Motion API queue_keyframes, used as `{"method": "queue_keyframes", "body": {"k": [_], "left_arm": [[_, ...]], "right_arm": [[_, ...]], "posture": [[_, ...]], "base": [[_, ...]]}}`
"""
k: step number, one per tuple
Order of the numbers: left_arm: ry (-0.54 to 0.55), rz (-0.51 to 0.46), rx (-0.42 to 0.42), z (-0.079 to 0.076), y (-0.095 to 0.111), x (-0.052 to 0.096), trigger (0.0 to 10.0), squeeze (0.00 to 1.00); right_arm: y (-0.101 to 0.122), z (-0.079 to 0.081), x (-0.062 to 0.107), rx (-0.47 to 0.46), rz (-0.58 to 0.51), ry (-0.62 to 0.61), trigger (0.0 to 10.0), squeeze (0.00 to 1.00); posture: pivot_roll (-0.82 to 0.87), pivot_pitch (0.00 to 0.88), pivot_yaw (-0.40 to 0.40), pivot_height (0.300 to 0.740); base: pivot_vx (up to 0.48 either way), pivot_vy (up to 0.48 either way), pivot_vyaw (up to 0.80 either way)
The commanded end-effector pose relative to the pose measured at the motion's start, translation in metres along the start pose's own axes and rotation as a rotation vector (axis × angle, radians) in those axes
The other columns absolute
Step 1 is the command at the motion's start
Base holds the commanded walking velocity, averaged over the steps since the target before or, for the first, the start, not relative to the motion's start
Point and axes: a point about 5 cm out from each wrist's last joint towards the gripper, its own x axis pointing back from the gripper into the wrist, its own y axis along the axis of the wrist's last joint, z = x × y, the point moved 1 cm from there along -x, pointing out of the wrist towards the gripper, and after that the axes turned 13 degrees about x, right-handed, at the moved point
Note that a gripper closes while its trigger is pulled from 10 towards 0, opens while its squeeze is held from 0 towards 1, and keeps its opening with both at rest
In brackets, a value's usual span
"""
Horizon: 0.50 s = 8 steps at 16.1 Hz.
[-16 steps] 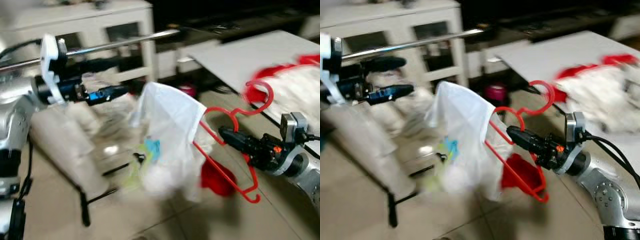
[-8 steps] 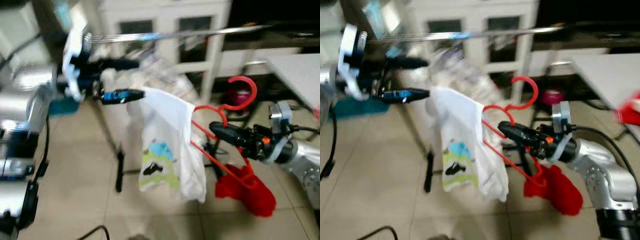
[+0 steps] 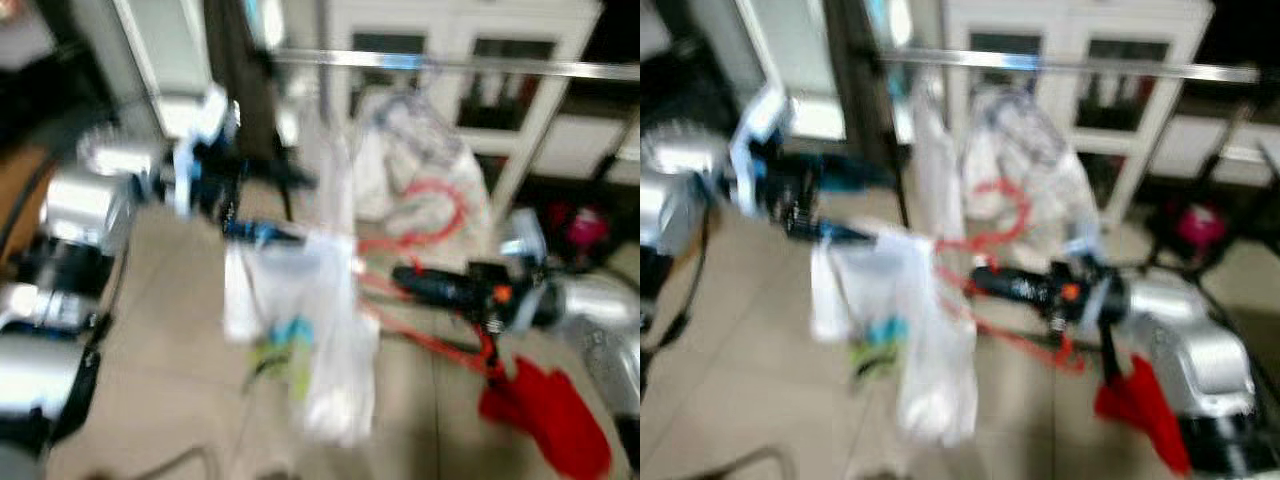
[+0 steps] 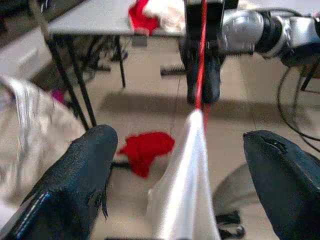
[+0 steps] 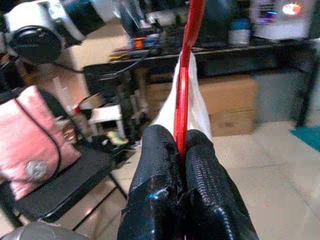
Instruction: Hang hanger
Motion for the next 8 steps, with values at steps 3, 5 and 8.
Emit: {"method": "queue_keyframes", "body": {"k": [3,5,8], "left_arm": [[-0.09,0.008,0.035,-0.006,0.003,-0.011,4.7,0.0],[-0.111,0.044,0.054,-0.01,-0.004,-0.014,1.2,0.0],[-0.126,0.088,0.089,-0.011,-0.013,-0.014,0.0,0.0]], "right_arm": [[0.006,0.0,-0.007,0.053,-0.002,-0.003,10.0,0.0],[0.003,-0.001,-0.008,0.016,-0.007,-0.02,10.0,0.0],[0.001,0.003,-0.011,0.011,-0.007,-0.004,10.0,0.0]], "posture": [[-0.1,0.0,0.092,0.74],[-0.1,0.0,0.097,0.74],[-0.1,0.0,0.102,0.74]], "base": [[0.0,0.0,0.53],[0.0,0.0,0.0],[0.0,0.0,0.0]]}}
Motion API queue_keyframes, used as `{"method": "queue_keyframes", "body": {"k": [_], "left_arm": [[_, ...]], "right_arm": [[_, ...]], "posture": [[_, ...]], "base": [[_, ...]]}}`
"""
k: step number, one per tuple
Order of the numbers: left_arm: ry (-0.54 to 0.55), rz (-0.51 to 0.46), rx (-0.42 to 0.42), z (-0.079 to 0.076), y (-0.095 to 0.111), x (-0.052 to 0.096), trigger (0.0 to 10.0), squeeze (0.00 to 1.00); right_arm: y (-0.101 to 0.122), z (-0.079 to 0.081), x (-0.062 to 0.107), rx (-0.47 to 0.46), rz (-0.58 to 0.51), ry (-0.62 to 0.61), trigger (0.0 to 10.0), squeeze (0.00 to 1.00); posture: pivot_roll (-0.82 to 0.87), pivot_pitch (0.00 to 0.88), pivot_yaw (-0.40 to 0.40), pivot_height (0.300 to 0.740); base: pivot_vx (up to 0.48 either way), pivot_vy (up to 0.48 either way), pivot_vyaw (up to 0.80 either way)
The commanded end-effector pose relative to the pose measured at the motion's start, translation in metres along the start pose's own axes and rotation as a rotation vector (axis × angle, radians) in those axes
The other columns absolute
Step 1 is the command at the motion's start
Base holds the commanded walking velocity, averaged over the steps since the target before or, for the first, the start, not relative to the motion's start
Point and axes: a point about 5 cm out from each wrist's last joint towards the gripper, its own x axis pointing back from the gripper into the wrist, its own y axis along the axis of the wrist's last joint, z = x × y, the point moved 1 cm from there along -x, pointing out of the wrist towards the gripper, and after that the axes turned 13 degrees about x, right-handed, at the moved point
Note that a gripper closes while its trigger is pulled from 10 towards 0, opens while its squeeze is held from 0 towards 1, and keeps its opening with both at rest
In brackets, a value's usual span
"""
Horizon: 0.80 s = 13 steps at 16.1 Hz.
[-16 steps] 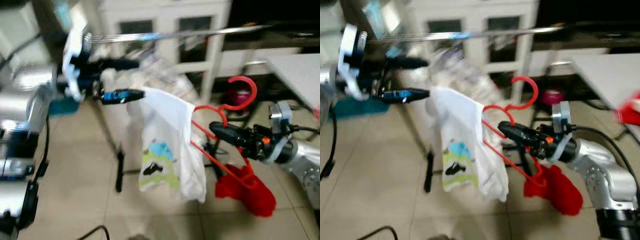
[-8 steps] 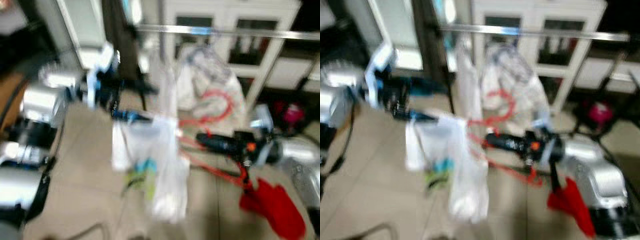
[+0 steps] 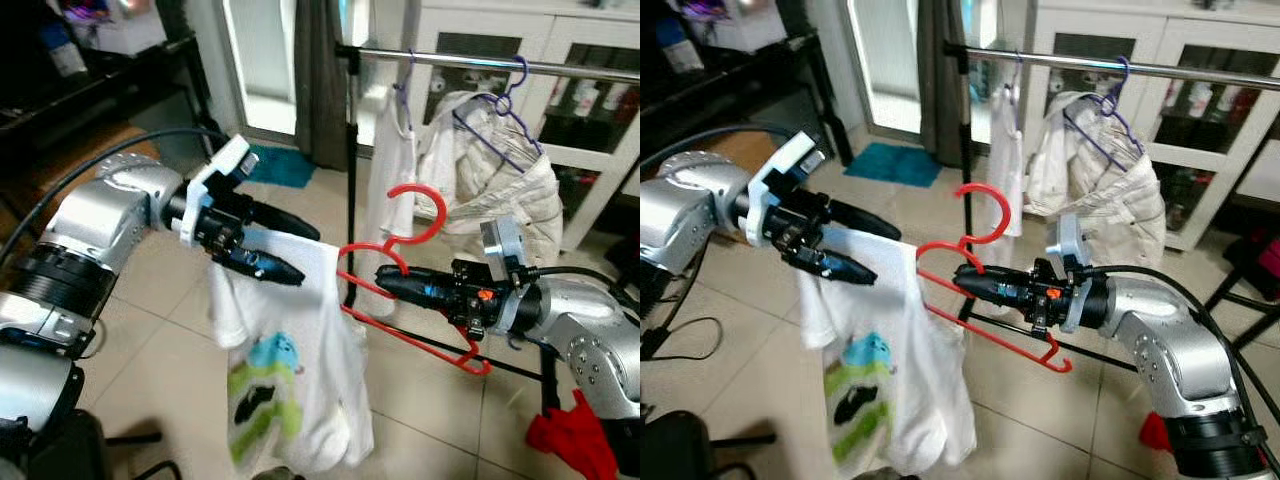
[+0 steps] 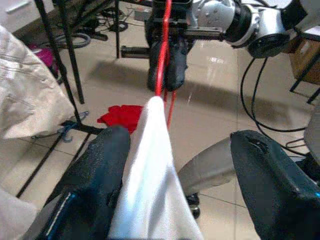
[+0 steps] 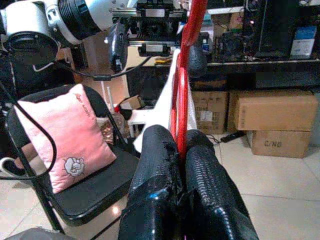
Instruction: Hang hanger
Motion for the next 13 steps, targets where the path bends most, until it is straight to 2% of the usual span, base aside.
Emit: {"method": "queue_keyframes", "body": {"k": [1,2,7,13], "left_arm": [[-0.009,0.042,-0.005,-0.003,0.0,0.001,0.0,0.0],[-0.001,0.082,0.004,-0.002,-0.007,0.002,0.0,0.0],[-0.019,0.123,0.022,-0.005,-0.012,0.003,0.0,0.0],[-0.029,0.168,0.021,-0.005,-0.019,0.003,0.0,0.0]], "right_arm": [[0.006,0.002,-0.003,0.025,-0.003,0.018,10.0,0.0],[0.005,0.003,-0.003,0.023,0.0,0.025,10.0,0.0],[0.004,0.005,-0.003,0.03,0.022,0.051,10.0,0.0],[0.013,-0.001,-0.004,0.078,0.044,0.082,10.0,0.0]], "posture": [[-0.1,0.0,0.106,0.74],[-0.1,0.0,0.108,0.74],[-0.1,0.0,0.111,0.74],[-0.11,0.0,0.107,0.74]], "base": [[0.0,0.0,0.0],[0.0,0.0,0.0],[0.0,0.0,0.0],[0.0,0.0,0.0]]}}
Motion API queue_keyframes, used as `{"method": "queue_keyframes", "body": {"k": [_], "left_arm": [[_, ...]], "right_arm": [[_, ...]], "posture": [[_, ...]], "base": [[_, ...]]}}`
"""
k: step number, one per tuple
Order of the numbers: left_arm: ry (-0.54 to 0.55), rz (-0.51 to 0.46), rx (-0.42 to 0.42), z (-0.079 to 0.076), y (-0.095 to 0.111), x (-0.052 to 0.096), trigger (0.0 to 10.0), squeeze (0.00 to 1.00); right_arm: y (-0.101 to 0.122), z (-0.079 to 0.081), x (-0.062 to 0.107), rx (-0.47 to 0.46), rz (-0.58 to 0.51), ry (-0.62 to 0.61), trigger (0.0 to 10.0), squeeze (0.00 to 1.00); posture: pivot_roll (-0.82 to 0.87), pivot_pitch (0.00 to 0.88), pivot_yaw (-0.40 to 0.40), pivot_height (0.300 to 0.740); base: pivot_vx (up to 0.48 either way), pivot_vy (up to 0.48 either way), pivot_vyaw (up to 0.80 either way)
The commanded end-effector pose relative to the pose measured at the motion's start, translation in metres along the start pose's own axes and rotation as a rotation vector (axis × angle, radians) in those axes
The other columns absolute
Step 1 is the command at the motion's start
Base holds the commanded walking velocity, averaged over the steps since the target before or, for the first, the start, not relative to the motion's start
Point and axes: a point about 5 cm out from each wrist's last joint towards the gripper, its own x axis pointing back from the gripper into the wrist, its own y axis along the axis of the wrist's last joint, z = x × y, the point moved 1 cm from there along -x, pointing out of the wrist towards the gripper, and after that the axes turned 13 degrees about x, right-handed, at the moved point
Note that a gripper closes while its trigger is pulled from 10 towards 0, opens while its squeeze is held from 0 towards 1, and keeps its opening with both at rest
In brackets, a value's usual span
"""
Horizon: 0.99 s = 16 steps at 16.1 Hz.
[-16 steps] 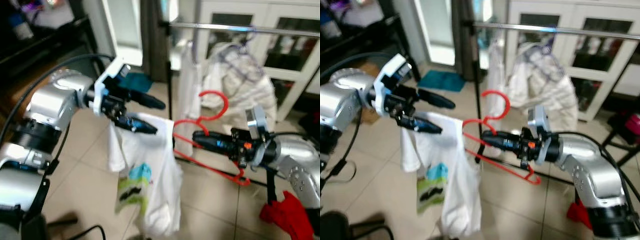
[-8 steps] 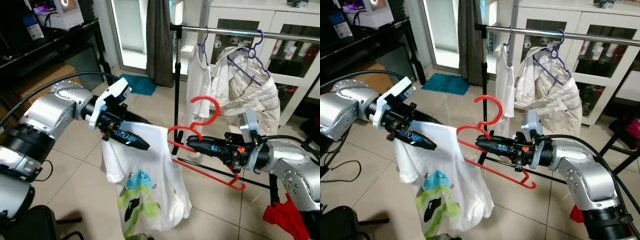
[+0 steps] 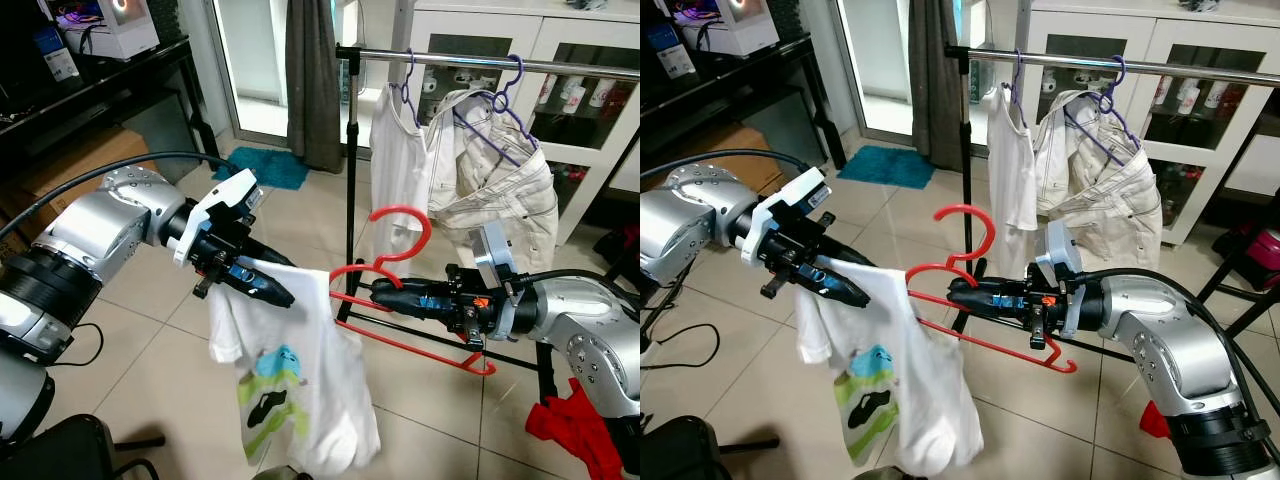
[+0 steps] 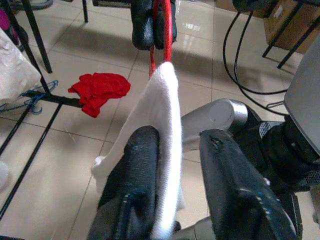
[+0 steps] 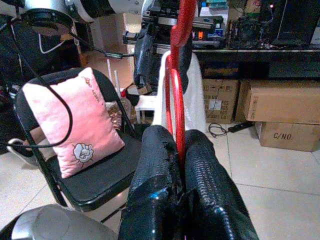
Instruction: Hang hanger
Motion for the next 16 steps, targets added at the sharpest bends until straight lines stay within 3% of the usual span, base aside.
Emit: {"method": "queue_keyframes", "body": {"k": [1,7,8,9,10,16], "left_arm": [[0.012,0.026,-0.017,-0.001,-0.001,0.004,0.0,0.0],[0.043,-0.026,-0.061,0.003,0.0,0.007,0.0,0.0],[0.06,-0.033,-0.072,0.005,0.001,0.009,0.0,0.0],[0.083,-0.046,-0.083,0.007,0.0,0.012,0.0,0.0],[0.134,-0.072,-0.089,0.01,0.001,0.016,0.0,0.0],[0.27,-0.138,-0.111,0.016,0.0,0.03,0.0,0.0]], "right_arm": [[0.012,-0.007,0.001,0.055,-0.008,-0.006,10.0,0.0],[0.018,-0.015,0.002,0.052,-0.008,-0.007,10.0,0.0],[0.018,-0.016,0.002,0.049,-0.01,-0.013,10.0,0.09],[0.019,-0.017,0.004,0.045,-0.013,-0.026,10.0,0.31],[0.02,-0.019,0.006,0.042,-0.017,-0.042,10.0,1.0],[0.02,-0.026,0.012,0.045,-0.021,-0.121,10.0,1.0]], "posture": [[-0.11,0.0,0.103,0.74],[-0.11,0.0,0.094,0.74],[-0.11,0.0,0.094,0.74],[-0.11,0.0,0.094,0.74],[-0.11,0.0,0.097,0.74],[-0.11,0.0,0.102,0.74]], "base": [[0.0,0.0,0.0],[0.0,0.0,0.0],[0.0,0.0,0.0],[0.0,0.0,0.0],[0.0,0.0,0.0],[0.0,0.0,0.0]]}}
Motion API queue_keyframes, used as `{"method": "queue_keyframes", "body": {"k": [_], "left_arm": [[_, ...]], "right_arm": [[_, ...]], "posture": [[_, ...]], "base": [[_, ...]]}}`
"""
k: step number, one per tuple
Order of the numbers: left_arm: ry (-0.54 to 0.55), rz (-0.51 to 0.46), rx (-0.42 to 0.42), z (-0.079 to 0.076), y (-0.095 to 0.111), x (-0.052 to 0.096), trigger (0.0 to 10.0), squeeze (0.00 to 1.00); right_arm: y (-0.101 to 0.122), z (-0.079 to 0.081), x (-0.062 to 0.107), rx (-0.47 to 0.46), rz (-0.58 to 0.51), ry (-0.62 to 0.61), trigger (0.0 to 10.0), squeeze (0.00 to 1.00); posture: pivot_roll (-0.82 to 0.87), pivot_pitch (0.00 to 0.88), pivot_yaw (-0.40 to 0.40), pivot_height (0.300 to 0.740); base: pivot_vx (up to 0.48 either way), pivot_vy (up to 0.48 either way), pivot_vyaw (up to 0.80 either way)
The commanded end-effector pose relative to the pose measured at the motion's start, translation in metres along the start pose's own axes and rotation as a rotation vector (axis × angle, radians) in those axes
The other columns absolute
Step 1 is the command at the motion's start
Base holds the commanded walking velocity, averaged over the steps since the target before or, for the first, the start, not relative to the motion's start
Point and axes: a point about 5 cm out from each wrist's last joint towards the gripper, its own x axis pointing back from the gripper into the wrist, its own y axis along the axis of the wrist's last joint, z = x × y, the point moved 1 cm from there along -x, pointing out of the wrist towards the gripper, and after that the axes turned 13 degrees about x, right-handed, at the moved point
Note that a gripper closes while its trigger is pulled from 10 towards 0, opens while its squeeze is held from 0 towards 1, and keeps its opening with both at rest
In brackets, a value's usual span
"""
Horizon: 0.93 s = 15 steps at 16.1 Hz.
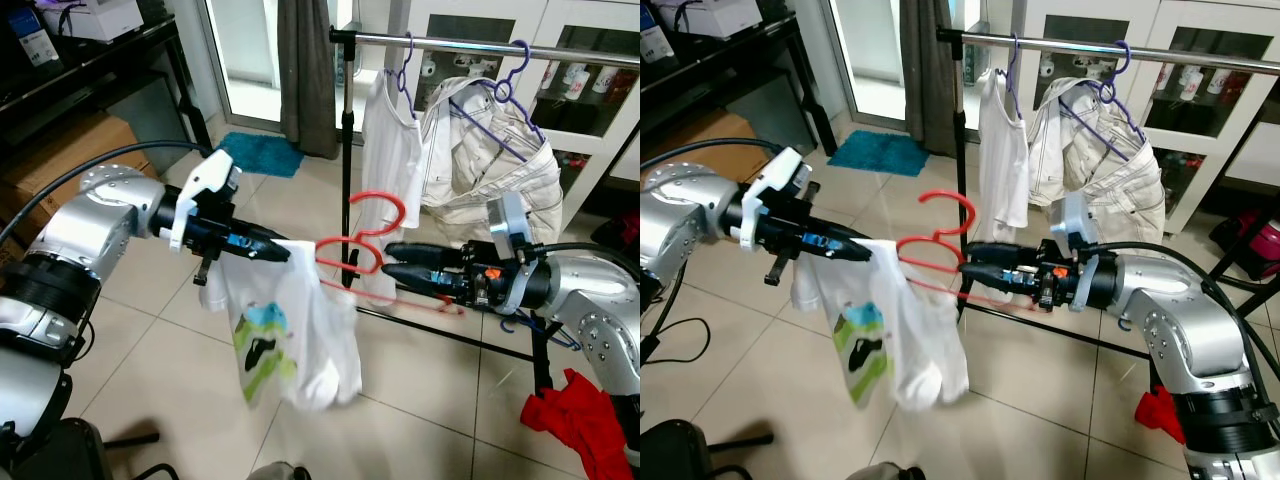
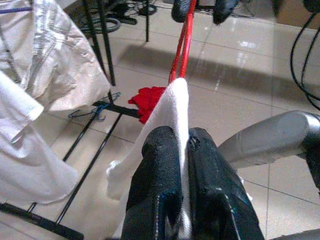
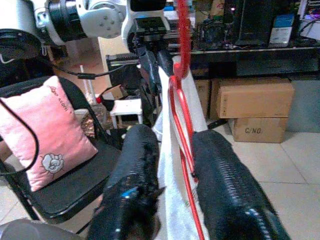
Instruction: Hang hanger
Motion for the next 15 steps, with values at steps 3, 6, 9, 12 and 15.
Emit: {"method": "queue_keyframes", "body": {"k": [3,6,9,12,15], "left_arm": [[0.187,-0.065,-0.057,0.013,0.004,0.012,0.0,0.0],[0.326,-0.247,-0.06,0.022,0.014,0.021,0.0,0.0],[0.272,-0.333,-0.063,0.019,0.028,0.019,0.0,0.0],[0.159,-0.365,-0.059,0.011,0.042,0.015,0.0,0.0],[0.097,-0.358,-0.054,0.005,0.048,0.014,0.0,0.0]], "right_arm": [[0.011,-0.012,0.014,0.049,-0.024,-0.097,10.0,1.0],[0.036,0.005,0.024,0.009,-0.187,-0.124,10.0,1.0],[0.017,0.031,-0.005,-0.049,-0.138,-0.07,10.0,1.0],[0.003,0.032,-0.046,-0.043,-0.136,-0.191,10.0,1.0],[0.009,0.025,-0.071,0.017,-0.15,-0.266,10.0,1.0]], "posture": [[-0.1,0.0,0.1,0.74],[-0.1,0.0,0.094,0.74],[-0.11,0.0,0.092,0.74],[-0.11,0.0,0.101,0.74],[-0.1,0.0,0.104,0.74]], "base": [[0.0,0.0,0.0],[0.0,0.0,0.0],[0.0,0.0,0.0],[0.0,0.0,0.0],[0.0,0.0,0.0]]}}
